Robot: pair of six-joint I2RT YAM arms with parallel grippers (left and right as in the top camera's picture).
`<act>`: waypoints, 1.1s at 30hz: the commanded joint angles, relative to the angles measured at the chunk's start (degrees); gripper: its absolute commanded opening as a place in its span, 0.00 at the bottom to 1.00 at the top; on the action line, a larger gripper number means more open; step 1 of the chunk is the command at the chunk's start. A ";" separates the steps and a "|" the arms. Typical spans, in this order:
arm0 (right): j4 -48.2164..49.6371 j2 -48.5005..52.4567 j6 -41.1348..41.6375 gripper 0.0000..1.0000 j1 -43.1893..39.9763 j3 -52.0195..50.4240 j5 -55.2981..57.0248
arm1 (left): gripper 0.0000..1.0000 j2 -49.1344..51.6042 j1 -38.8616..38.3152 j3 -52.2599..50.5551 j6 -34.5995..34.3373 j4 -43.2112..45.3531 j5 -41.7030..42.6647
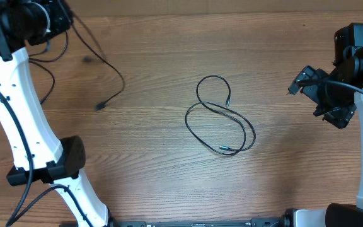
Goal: Untangle cables
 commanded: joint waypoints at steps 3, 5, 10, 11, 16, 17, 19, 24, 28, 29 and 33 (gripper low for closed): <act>0.17 0.17 0.22 1.00 -0.15 0.37 0.81 | 0.04 2.95 3.91 -0.22 -5.77 2.56 0.00; 0.17 0.17 0.24 1.00 -0.15 0.37 0.81 | 0.04 3.96 4.96 -0.24 -6.27 2.69 -1.25; 0.17 0.17 0.22 1.00 -0.15 0.37 0.81 | 0.04 6.88 7.17 -0.33 -12.98 2.21 -7.93; 0.17 0.17 0.22 1.00 -0.15 0.37 0.81 | 0.04 7.50 7.58 -0.35 -15.19 2.34 -8.35; 0.17 0.17 0.22 1.00 -0.15 0.37 0.81 | 0.04 8.52 8.41 -0.33 -14.53 4.92 0.44; 0.17 0.17 0.22 1.00 -0.15 0.37 0.81 | 0.04 8.31 8.28 -0.26 -12.00 6.05 2.82; 0.17 0.17 0.22 1.00 -0.15 0.37 0.81 | 0.04 7.45 8.02 -0.11 -8.81 7.19 5.38; 0.17 0.17 0.22 1.00 -0.15 0.37 0.81 | 0.04 3.02 7.85 -0.11 -5.57 5.20 6.29; 0.17 0.17 0.22 1.00 -0.15 0.37 0.81 | 0.04 -1.66 7.15 -0.11 -3.74 0.55 6.38; 0.17 0.17 0.24 1.00 -0.15 0.37 0.81 | 0.04 -2.82 7.13 -0.11 -5.09 -0.92 6.27; 0.17 0.17 0.22 1.00 -0.15 0.37 0.81 | 0.04 -6.69 7.19 -0.13 -15.76 -4.57 6.34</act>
